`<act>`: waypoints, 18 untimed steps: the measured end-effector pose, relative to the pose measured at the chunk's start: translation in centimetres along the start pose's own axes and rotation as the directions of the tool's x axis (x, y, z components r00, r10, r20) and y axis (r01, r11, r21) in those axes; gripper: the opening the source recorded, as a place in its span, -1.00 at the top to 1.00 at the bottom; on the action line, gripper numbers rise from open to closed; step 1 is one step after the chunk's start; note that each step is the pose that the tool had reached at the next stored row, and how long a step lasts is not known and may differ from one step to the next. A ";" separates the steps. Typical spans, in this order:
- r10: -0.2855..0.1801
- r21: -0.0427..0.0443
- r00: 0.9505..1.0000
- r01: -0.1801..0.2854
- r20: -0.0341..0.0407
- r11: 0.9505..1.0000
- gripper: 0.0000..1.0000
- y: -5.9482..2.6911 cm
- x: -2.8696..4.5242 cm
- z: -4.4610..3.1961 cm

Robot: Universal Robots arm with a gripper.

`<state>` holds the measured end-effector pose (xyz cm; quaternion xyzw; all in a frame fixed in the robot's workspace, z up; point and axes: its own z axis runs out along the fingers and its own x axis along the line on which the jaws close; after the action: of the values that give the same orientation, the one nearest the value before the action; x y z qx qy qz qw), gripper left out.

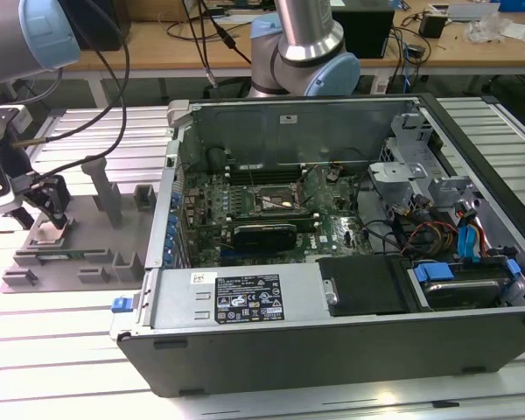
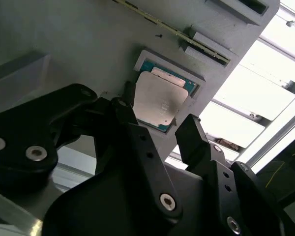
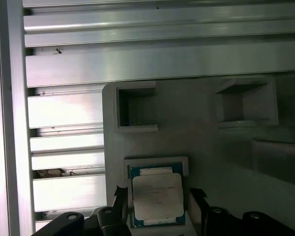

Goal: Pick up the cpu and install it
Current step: 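Pick up the cpu and move it towards the insertion slot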

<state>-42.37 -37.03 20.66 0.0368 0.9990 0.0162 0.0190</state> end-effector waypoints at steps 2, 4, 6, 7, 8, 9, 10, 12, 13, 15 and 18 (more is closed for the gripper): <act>0.000 0.000 1.000 0.000 0.000 1.000 -0.21 0.00 0.00 0.01; 0.000 0.000 1.000 0.000 0.000 1.000 -0.21 0.00 0.00 0.01; 0.000 0.000 1.000 0.000 0.000 1.000 -0.21 0.00 0.00 0.03; 0.000 0.000 1.000 0.000 0.000 1.000 -0.21 0.00 0.00 0.07; 0.000 0.000 1.000 0.000 0.000 1.000 -0.21 0.00 -0.01 0.14; 0.000 0.000 1.000 0.000 0.000 1.000 -0.21 -0.01 -0.02 0.30; 0.000 0.000 1.000 0.000 0.000 1.000 -0.21 -0.01 -0.03 0.50; -0.001 0.000 1.000 0.001 0.000 1.000 -0.21 -0.02 -0.03 0.85; -0.002 0.000 1.000 0.002 0.000 1.000 -0.21 -0.02 -0.04 0.86; -0.002 0.000 1.000 0.002 0.000 1.000 -0.21 0.01 -0.04 0.88; -0.007 0.001 1.000 0.007 0.000 1.000 -0.21 0.03 -0.04 0.94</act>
<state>-42.30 -36.97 19.72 0.0335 0.9991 0.0154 0.0189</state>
